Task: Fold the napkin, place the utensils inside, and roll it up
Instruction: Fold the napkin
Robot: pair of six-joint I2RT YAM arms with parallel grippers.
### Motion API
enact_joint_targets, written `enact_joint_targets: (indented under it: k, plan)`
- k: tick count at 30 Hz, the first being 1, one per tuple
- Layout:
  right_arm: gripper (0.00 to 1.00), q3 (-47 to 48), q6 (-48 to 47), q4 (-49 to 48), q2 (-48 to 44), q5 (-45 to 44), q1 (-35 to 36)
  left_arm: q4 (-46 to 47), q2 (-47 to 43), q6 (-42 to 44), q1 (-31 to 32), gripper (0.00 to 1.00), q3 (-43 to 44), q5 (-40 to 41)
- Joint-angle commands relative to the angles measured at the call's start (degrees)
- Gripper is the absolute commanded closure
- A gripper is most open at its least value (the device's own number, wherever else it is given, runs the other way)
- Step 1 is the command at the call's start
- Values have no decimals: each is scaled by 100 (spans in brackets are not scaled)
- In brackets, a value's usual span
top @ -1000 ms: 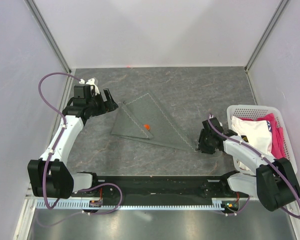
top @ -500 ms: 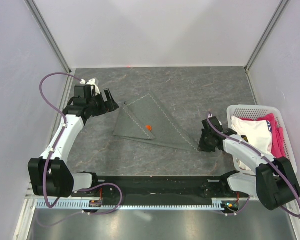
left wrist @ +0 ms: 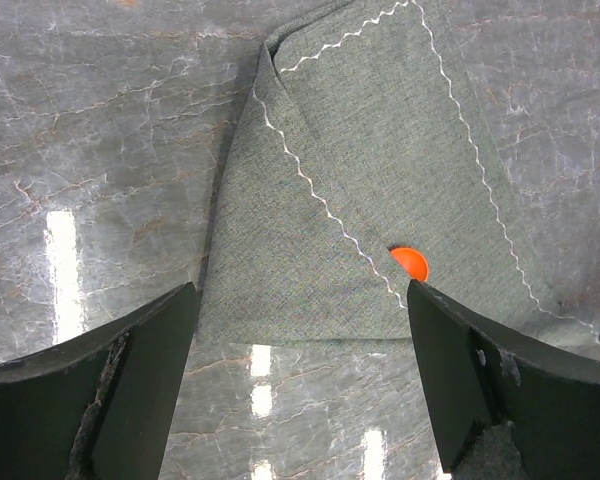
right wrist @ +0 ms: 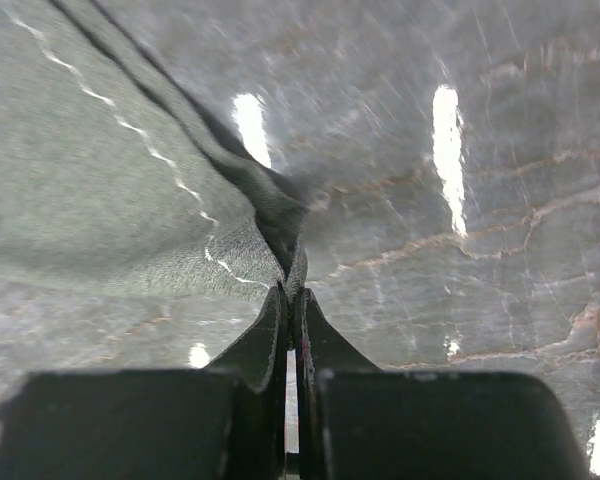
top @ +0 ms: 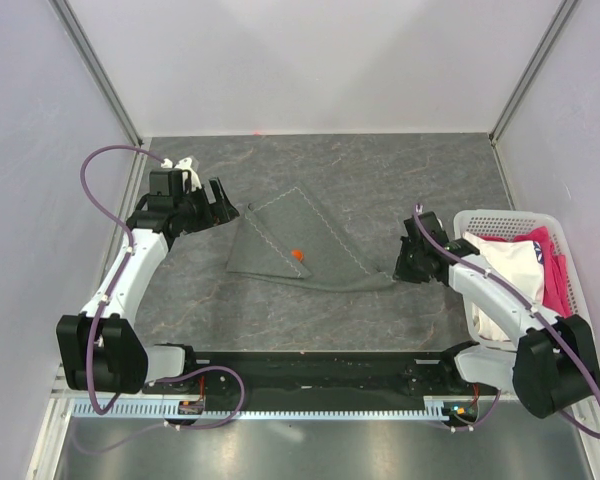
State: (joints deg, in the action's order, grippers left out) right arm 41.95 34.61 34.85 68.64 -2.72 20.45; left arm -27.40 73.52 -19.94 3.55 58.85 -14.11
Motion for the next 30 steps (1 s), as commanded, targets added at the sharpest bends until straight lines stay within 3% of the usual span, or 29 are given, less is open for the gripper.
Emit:
enact_joint_targets:
  k: [1,6,16,30]
  plan:
    - [100,603,10,57,44,61,143,112,-30,184,-39,8,21,-171]
    - [100,1218,204,22,176,-9,679,112,-48,166,-39,8,4,-197]
    - [100,2264,433,-654,1484,-159,2225,121,-74,158,-39,8,12,-224]
    - [100,4320,46,-1129,3365,228,3088,147,-101,140,-48,8,-14,-241]
